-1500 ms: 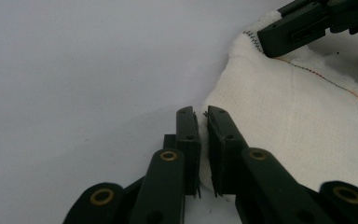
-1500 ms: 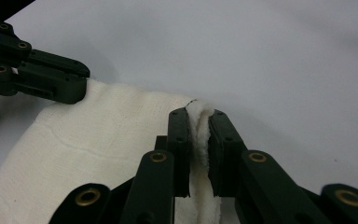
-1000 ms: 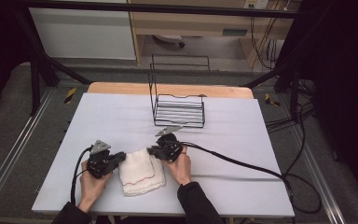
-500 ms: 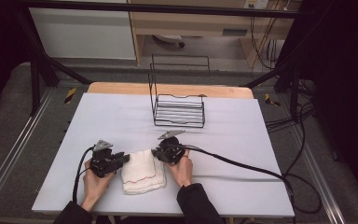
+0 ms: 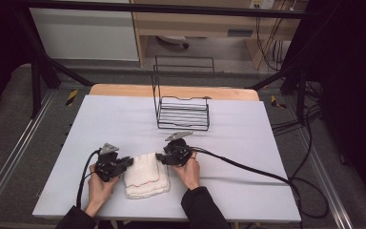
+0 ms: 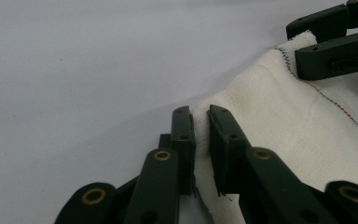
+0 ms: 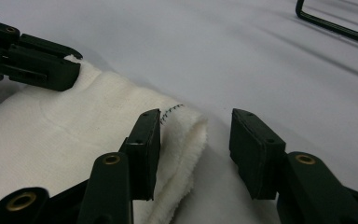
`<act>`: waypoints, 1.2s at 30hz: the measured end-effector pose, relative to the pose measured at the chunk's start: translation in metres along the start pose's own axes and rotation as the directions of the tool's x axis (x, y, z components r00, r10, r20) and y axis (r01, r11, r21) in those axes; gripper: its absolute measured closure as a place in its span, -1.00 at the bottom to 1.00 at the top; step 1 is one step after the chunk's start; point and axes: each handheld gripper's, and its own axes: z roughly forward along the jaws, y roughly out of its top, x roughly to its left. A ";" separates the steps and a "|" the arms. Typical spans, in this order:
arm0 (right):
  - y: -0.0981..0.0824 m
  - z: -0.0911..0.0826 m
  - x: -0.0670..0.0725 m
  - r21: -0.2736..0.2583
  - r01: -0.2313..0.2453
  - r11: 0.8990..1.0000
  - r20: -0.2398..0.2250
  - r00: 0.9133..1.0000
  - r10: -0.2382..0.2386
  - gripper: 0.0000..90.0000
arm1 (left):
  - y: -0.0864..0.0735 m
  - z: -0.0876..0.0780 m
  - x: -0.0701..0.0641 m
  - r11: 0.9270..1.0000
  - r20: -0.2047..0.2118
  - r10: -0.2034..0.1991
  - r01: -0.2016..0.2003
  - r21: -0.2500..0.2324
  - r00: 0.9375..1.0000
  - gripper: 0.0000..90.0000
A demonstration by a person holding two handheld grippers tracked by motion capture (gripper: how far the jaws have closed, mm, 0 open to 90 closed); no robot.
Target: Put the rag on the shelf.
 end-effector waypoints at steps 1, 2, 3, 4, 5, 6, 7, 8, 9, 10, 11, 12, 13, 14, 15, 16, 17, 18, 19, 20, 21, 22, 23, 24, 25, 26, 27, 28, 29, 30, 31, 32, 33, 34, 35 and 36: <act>-0.001 0.002 0.000 0.000 -0.010 1.000 -0.009 1.000 0.010 0.23 | 0.000 0.000 0.000 1.000 0.000 0.003 -0.003 0.000 1.000 0.79; -0.001 0.002 0.000 -0.004 -0.010 1.000 -0.009 1.000 0.010 0.28 | 0.000 0.000 0.000 1.000 0.000 0.003 -0.003 0.000 1.000 0.79; -0.001 0.002 0.001 0.000 -0.007 1.000 -0.021 1.000 0.007 0.39 | 0.000 0.000 0.000 1.000 0.000 0.004 -0.004 -0.001 1.000 0.80; -0.001 0.002 0.001 0.004 -0.013 1.000 -0.039 0.999 0.014 0.47 | 0.000 0.000 0.000 1.000 0.001 0.003 -0.003 -0.001 1.000 0.80; -0.002 0.002 0.002 0.007 -0.021 1.000 -0.049 0.999 0.022 0.54 | 0.000 0.000 0.001 1.000 0.005 -0.001 0.001 0.000 1.000 0.80; -0.002 0.003 0.002 0.006 -0.028 1.000 -0.059 0.998 0.028 0.58 | 0.000 0.000 0.001 1.000 0.007 -0.001 0.001 -0.001 1.000 0.80; -0.001 0.003 0.002 0.012 -0.036 0.999 -0.067 0.997 0.037 0.63 | 0.000 0.000 0.001 1.000 0.008 0.003 -0.003 -0.002 1.000 0.80; -0.001 0.003 0.002 0.015 -0.047 0.999 -0.073 0.996 0.048 0.68 | 0.000 0.000 0.001 1.000 0.011 0.005 -0.005 -0.005 1.000 0.81; -0.001 0.003 0.002 0.017 -0.052 0.999 -0.079 0.995 0.053 0.73 | 0.000 0.000 0.002 1.000 0.014 0.005 -0.005 -0.006 1.000 0.81; -0.001 0.003 0.002 0.015 -0.052 0.999 -0.083 0.995 0.053 0.76 | -0.001 0.000 0.002 1.000 0.016 0.006 -0.006 -0.010 1.000 0.81; -0.001 0.003 0.002 0.014 -0.050 0.999 -0.085 0.995 0.051 0.79 | -0.001 0.000 0.003 1.000 0.018 0.008 -0.008 -0.013 1.000 0.81; -0.001 0.002 0.002 0.011 -0.043 0.999 -0.082 0.996 0.044 0.81 | -0.001 0.000 0.003 1.000 0.020 0.010 -0.010 -0.016 1.000 0.82; -0.001 0.002 0.003 0.008 -0.039 0.999 -0.081 0.996 0.040 0.82 | -0.002 0.000 0.003 1.000 0.022 0.011 -0.011 -0.020 1.000 0.82; -0.002 0.002 0.003 0.002 -0.033 0.999 -0.078 0.996 0.034 0.83 | -0.002 -0.001 0.003 1.000 0.023 0.013 -0.012 -0.023 1.000 0.83; -0.002 0.001 0.004 -0.005 -0.029 1.000 -0.074 0.997 0.028 0.84 | -0.002 -0.001 0.003 0.999 0.023 0.014 -0.014 -0.030 1.000 0.84; -0.002 0.000 0.005 -0.011 -0.024 1.000 -0.070 0.997 0.023 0.84 | -0.002 -0.002 0.003 0.999 0.025 0.015 -0.014 -0.035 1.000 0.84; -0.002 -0.001 0.006 -0.018 -0.022 1.000 -0.067 0.998 0.020 0.84 | -0.002 -0.003 0.003 0.999 0.027 0.016 -0.015 -0.044 1.000 0.84; -0.002 -0.003 0.007 -0.026 -0.018 0.999 -0.067 0.998 0.017 0.84 | -0.002 -0.005 0.003 0.998 0.030 0.016 -0.014 -0.056 0.999 0.85; -0.001 -0.005 0.008 -0.034 -0.014 0.999 -0.067 0.998 0.012 0.84 | -0.001 -0.008 0.003 0.997 0.036 0.019 -0.016 -0.075 0.999 0.85; 0.000 -0.007 0.009 -0.043 -0.009 0.999 -0.068 0.998 0.006 0.85 | -0.001 -0.011 0.002 0.996 0.039 0.022 -0.019 -0.091 0.999 0.85; 0.001 -0.010 0.010 -0.056 0.002 0.998 -0.070 0.998 -0.006 0.85 | 0.000 -0.014 0.002 0.994 0.045 0.027 -0.022 -0.106 0.999 0.85; 0.002 -0.013 0.012 -0.065 0.000 0.998 -0.070 0.998 -0.005 0.85 | 0.001 -0.016 0.001 0.993 0.047 0.032 -0.027 -0.116 0.998 0.85; 0.003 -0.016 0.013 -0.079 0.010 0.997 -0.070 0.997 -0.016 0.85 | 0.001 -0.018 0.001 0.991 0.048 0.039 -0.033 -0.128 0.998 0.85; 0.003 -0.019 0.015 -0.091 0.013 0.996 -0.070 0.997 -0.020 0.85 | 0.002 -0.020 0.000 0.989 0.051 0.041 -0.033 -0.143 0.998 0.85; 0.004 -0.025 0.018 -0.115 0.027 0.993 -0.068 0.997 -0.035 0.85 | 0.002 -0.022 0.000 0.988 0.050 0.045 -0.037 -0.150 0.998 0.85; 0.004 -0.028 0.019 -0.128 0.038 0.991 -0.064 0.997 -0.046 0.85 | 0.002 -0.024 -0.001 0.986 0.054 0.044 -0.035 -0.161 0.998 0.85; 0.004 -0.028 0.019 -0.128 0.038 0.991 -0.064 0.997 -0.046 0.85 | 0.003 -0.026 -0.002 0.984 0.057 0.048 -0.037 -0.173 0.997 0.85; 0.005 -0.031 0.021 -0.137 0.040 0.990 -0.061 0.997 -0.049 0.85 | 0.003 -0.028 -0.002 0.982 0.059 0.051 -0.039 -0.183 0.997 0.85; 0.005 -0.036 0.023 -0.159 0.060 0.985 -0.054 0.996 -0.069 0.85 | 0.004 -0.031 -0.003 0.980 0.057 0.058 -0.046 -0.193 0.997 0.85; 0.006 -0.038 0.024 -0.167 0.061 0.984 -0.053 0.996 -0.071 0.85 | 0.005 -0.033 -0.004 0.977 0.056 0.066 -0.053 -0.204 0.996 0.85; 0.006 -0.038 0.024 -0.167 0.061 0.984 -0.053 0.996 -0.071 0.85 | 0.005 -0.035 -0.006 0.974 0.054 0.069 -0.056 -0.218 0.996 0.85; 0.006 -0.040 0.025 -0.175 0.064 0.982 -0.052 0.996 -0.074 0.85 | 0.006 -0.037 -0.007 0.972 0.055 0.074 -0.060 -0.229 0.996 0.85; 0.007 -0.042 0.026 -0.183 0.069 0.981 -0.051 0.996 -0.079 0.85 | 0.006 -0.039 -0.008 0.969 0.058 0.078 -0.062 -0.239 0.995 0.85; 0.007 -0.044 0.027 -0.190 0.071 0.979 -0.050 0.995 -0.082 0.85 | 0.007 -0.041 -0.009 0.966 0.059 0.081 -0.064 -0.249 0.995 0.85; 0.008 -0.046 0.027 -0.198 0.074 0.977 -0.047 0.995 -0.085 0.85 | 0.008 -0.043 -0.010 0.963 0.059 0.084 -0.066 -0.261 0.995 0.85; 0.008 -0.049 0.028 -0.208 0.080 0.975 -0.045 0.995 -0.091 0.85 | 0.008 -0.045 -0.011 0.959 0.061 0.087 -0.068 -0.274 0.994 0.85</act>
